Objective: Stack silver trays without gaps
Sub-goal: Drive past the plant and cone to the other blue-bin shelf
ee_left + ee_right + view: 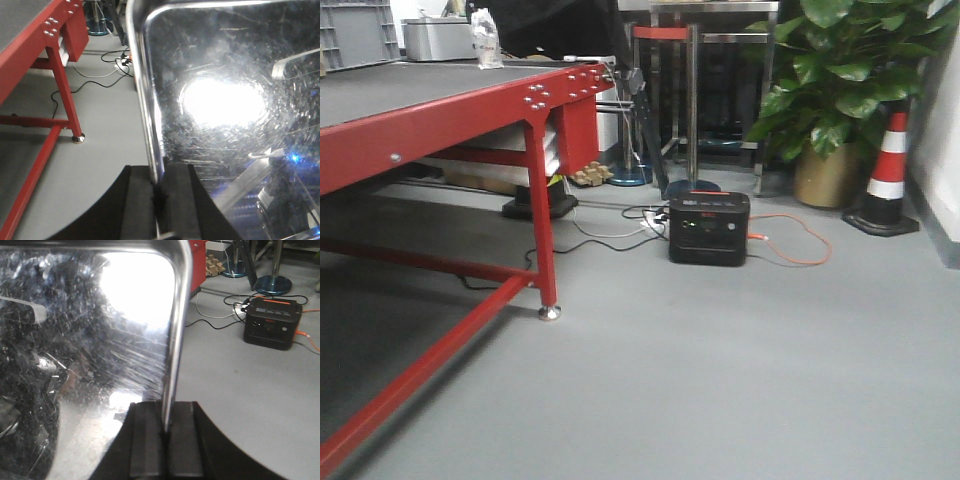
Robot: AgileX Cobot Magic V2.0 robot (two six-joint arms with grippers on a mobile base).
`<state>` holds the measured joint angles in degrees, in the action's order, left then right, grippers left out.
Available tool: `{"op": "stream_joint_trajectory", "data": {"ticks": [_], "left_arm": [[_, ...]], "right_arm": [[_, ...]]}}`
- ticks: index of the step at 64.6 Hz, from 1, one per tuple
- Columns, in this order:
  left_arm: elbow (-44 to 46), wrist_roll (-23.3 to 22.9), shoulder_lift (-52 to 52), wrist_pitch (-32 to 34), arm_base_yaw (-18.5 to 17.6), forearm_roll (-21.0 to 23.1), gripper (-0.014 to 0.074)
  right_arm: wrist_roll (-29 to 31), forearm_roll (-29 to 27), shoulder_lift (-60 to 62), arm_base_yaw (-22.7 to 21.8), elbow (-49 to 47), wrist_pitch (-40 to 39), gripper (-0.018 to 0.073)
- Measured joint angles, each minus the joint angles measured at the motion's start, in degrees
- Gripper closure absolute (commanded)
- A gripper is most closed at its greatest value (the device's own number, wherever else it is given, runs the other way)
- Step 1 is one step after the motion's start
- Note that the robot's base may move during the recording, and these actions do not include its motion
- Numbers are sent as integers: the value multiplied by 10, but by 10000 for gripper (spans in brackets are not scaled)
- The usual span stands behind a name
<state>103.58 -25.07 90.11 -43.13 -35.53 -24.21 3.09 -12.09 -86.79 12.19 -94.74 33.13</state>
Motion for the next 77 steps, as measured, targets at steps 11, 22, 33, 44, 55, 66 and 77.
{"op": "stream_joint_trajectory", "data": {"ticks": [11,22,33,44,55,66,77], "left_arm": [[0,0,0,0,0,0,604],[0,0,0,-1,0,-1,604],[0,0,0,-1,0,-2,604],[0,0,0,0,0,-2,604],[0,0,0,1,0,-2,604],[0,0,0,1,0,-2,604],[0,0,0,1,0,-5,604]], "right_arm": [[0,0,0,0,0,-1,638],[0,0,0,0,0,-2,638],[0,0,0,0,0,-3,638],[0,0,0,0,0,-6,638],[0,0,0,0,0,-7,638],[0,0,0,0,0,-11,638],[0,0,0,0,0,-11,638]]}}
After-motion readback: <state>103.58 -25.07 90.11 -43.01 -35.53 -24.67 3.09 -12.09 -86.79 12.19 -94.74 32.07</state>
